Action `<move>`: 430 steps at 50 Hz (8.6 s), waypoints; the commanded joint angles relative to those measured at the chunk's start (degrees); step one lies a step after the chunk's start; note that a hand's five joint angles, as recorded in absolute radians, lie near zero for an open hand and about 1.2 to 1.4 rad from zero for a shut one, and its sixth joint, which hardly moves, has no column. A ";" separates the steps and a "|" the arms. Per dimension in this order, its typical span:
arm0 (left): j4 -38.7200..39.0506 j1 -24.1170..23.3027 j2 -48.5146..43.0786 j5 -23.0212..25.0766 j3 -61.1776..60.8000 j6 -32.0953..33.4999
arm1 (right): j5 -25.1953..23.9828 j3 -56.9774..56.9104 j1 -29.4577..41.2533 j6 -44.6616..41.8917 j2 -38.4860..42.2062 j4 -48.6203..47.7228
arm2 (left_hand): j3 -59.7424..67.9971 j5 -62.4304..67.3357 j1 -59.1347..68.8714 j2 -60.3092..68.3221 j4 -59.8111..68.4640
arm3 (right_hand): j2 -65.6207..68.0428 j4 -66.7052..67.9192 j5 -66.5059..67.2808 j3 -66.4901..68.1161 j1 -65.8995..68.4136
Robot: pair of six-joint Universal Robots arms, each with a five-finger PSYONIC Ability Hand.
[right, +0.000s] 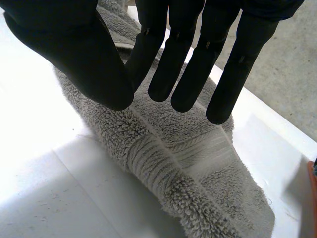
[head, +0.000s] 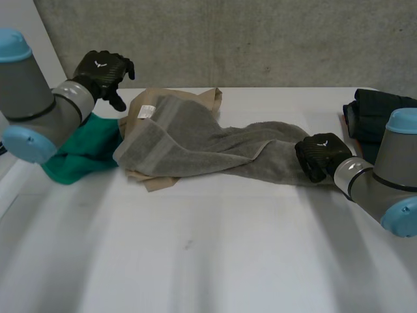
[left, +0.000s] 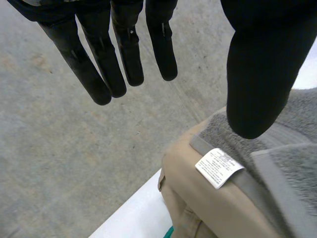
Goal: Fold the laundry.
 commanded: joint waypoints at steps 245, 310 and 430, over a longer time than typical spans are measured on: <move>16.07 -3.05 24.19 -6.65 -41.31 9.62 | 6.76 -4.50 -4.65 8.34 -4.41 22.96 | 48.15 48.39 47.72 48.03 48.08 | -33.86 -34.88 -33.97 -34.57 -32.37; -16.82 2.05 21.66 -6.12 -43.01 36.35 | -1.59 -4.04 -10.81 -30.34 -9.08 48.98 | 48.15 48.39 47.72 48.03 48.08 | 12.59 11.57 12.48 11.88 14.08; 13.96 0.29 16.98 -4.28 -34.37 5.75 | -6.95 -5.63 -7.73 -9.23 7.54 -1.04 | 48.15 48.39 47.72 48.03 48.08 | -14.52 -15.54 -14.63 -15.23 -13.02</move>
